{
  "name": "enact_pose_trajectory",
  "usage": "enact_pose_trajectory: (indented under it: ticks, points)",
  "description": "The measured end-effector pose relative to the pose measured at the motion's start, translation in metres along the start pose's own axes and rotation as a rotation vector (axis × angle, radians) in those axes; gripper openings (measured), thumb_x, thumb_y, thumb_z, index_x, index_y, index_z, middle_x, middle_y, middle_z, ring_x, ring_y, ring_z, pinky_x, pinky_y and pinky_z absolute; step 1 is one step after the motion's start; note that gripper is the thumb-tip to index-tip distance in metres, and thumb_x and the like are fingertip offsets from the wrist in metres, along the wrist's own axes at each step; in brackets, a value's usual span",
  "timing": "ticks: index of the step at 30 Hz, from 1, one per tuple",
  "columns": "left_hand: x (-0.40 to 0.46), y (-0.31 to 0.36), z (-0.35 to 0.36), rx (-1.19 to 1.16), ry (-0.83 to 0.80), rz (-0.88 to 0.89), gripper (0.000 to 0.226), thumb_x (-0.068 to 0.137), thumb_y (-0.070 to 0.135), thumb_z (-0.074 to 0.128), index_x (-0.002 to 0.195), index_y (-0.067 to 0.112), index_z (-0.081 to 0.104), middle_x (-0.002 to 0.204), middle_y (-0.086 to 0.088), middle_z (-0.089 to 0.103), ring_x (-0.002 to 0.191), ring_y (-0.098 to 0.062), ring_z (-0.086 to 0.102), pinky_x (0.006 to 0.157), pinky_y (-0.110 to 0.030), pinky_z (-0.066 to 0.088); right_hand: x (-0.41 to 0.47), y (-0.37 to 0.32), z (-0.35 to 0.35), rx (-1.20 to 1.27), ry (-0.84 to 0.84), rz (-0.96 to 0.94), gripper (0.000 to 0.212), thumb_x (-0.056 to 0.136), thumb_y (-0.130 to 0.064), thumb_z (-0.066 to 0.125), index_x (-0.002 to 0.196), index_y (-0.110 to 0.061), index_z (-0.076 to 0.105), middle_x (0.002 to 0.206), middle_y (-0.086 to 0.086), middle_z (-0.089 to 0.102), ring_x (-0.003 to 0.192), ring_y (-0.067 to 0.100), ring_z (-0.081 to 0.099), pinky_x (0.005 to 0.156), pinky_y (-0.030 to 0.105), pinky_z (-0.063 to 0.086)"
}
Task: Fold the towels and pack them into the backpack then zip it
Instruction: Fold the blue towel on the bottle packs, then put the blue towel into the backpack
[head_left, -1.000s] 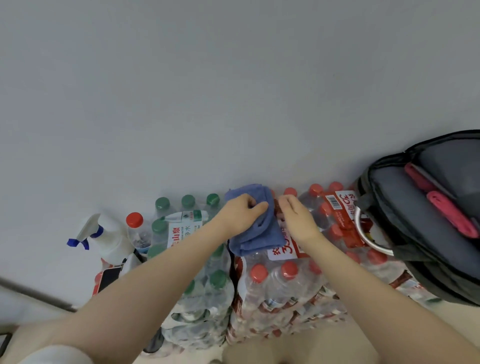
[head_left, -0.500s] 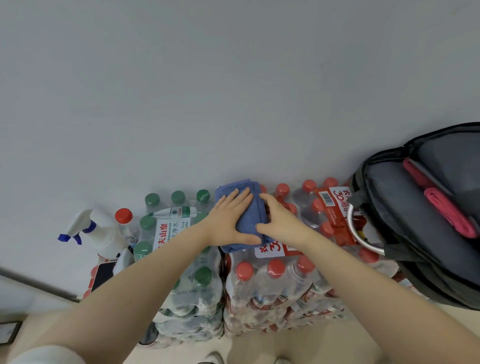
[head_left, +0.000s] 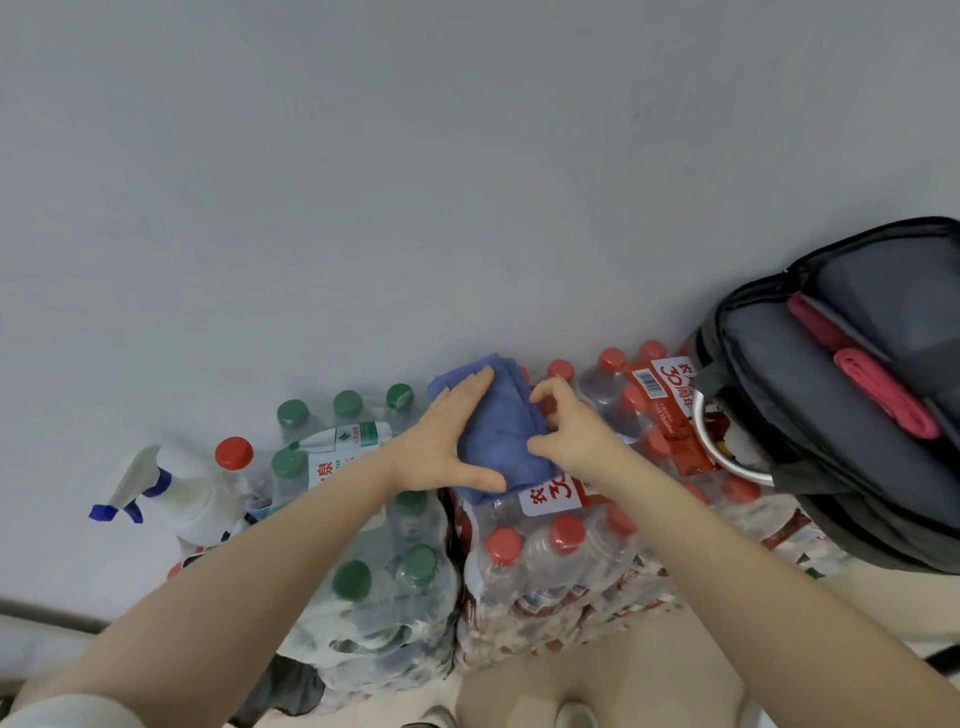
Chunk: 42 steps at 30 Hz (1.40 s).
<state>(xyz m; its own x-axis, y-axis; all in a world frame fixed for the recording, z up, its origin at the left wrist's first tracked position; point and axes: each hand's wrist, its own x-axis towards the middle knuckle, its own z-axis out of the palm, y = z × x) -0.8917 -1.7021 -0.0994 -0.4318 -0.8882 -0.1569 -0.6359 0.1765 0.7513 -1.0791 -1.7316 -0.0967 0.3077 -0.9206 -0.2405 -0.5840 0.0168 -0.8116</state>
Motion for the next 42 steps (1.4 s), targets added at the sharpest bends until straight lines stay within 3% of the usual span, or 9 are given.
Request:
enact_pose_trajectory:
  ticks: [6,10,15,19,26,32,36,38,42]
  points:
    - [-0.016,-0.01,0.0,0.144,0.219,0.355,0.081,0.077,0.052,0.059,0.14,0.013,0.026,0.137,-0.002,0.033,0.127,-0.013,0.033,0.105,-0.031,0.029,-0.014,-0.015,-0.027,0.715,-0.209,0.249,0.016,0.084,0.004,0.048,0.077,-0.01,0.052,0.067,0.009,0.048,0.053,0.012,0.048,0.046,0.019,0.044]
    - [-0.012,0.028,-0.003,-0.079,0.311,0.4,0.047,0.079,0.036,0.059,0.123,0.035,0.043,0.119,0.027,0.053,0.108,0.004,0.053,0.091,-0.017,0.044,-0.035,-0.015,-0.034,0.856,-0.216,0.218,0.01,0.071,-0.006,0.066,0.065,-0.007,0.074,0.068,0.008,0.068,0.061,0.008,0.065,0.056,0.015,0.053]
    - [0.008,0.072,-0.009,-0.175,0.297,0.495,0.046,0.078,0.037,0.06,0.119,0.04,0.039,0.114,0.039,0.049,0.105,0.019,0.049,0.086,-0.003,0.038,-0.067,-0.009,-0.065,0.876,0.075,0.172,0.035,0.09,-0.023,0.052,0.12,-0.006,0.058,0.114,0.013,0.062,0.097,0.024,0.061,0.088,0.035,0.051]
    - [0.032,0.109,-0.001,-0.269,0.191,0.507,0.049,0.076,0.038,0.063,0.117,0.04,0.037,0.118,0.028,0.046,0.105,0.02,0.047,0.086,-0.001,0.036,-0.09,-0.014,-0.093,0.903,0.284,0.04,0.047,0.093,-0.043,0.042,0.125,-0.01,0.055,0.126,0.008,0.059,0.116,0.021,0.056,0.094,0.032,0.045]
    - [0.069,0.163,0.035,-0.395,-0.01,0.49,0.057,0.082,0.025,0.058,0.124,0.039,0.023,0.118,0.001,0.055,0.101,-0.007,0.062,0.084,-0.023,0.052,-0.121,0.001,-0.143,0.217,0.674,-0.175,0.024,0.083,-0.017,0.066,0.105,-0.019,0.056,0.094,-0.017,0.058,0.086,-0.004,0.057,0.077,0.013,0.048]
    - [0.108,0.198,0.072,-0.062,-0.099,0.538,0.041,0.088,0.036,0.048,0.119,0.061,0.037,0.131,0.008,0.047,0.119,0.0,0.044,0.1,-0.013,0.033,-0.125,0.048,-0.19,0.06,0.773,-0.062,0.011,0.085,-0.019,0.064,0.094,-0.016,0.058,0.081,-0.013,0.058,0.078,-0.001,0.054,0.067,0.002,0.04]
    - [0.135,0.215,0.091,-0.036,-0.089,0.405,0.046,0.091,0.019,0.054,0.131,0.037,0.043,0.135,0.002,0.047,0.121,-0.009,0.045,0.099,-0.018,0.03,-0.128,0.081,-0.215,-0.653,0.759,0.01,0.031,0.092,-0.031,0.041,0.093,-0.014,0.066,0.092,0.003,0.069,0.093,0.024,0.063,0.078,0.032,0.048]
    - [0.142,0.222,0.094,-0.084,-0.073,0.361,0.046,0.09,0.018,0.054,0.131,0.036,0.045,0.132,0.009,0.048,0.116,-0.005,0.047,0.095,-0.016,0.034,-0.131,0.103,-0.23,-0.991,0.843,0.047,0.027,0.084,-0.029,0.051,0.096,-0.014,0.07,0.106,0.01,0.07,0.106,0.032,0.063,0.089,0.047,0.048]
    - [0.155,0.23,0.092,-0.186,-0.101,0.278,0.043,0.088,0.022,0.06,0.125,0.042,0.049,0.129,0.015,0.049,0.109,-0.003,0.053,0.089,-0.016,0.043,-0.135,0.127,-0.251,-1.097,0.623,0.208,0.083,0.071,-0.042,0.073,0.138,-0.005,0.04,0.143,0.018,0.043,0.129,0.037,0.044,0.108,0.048,0.031]
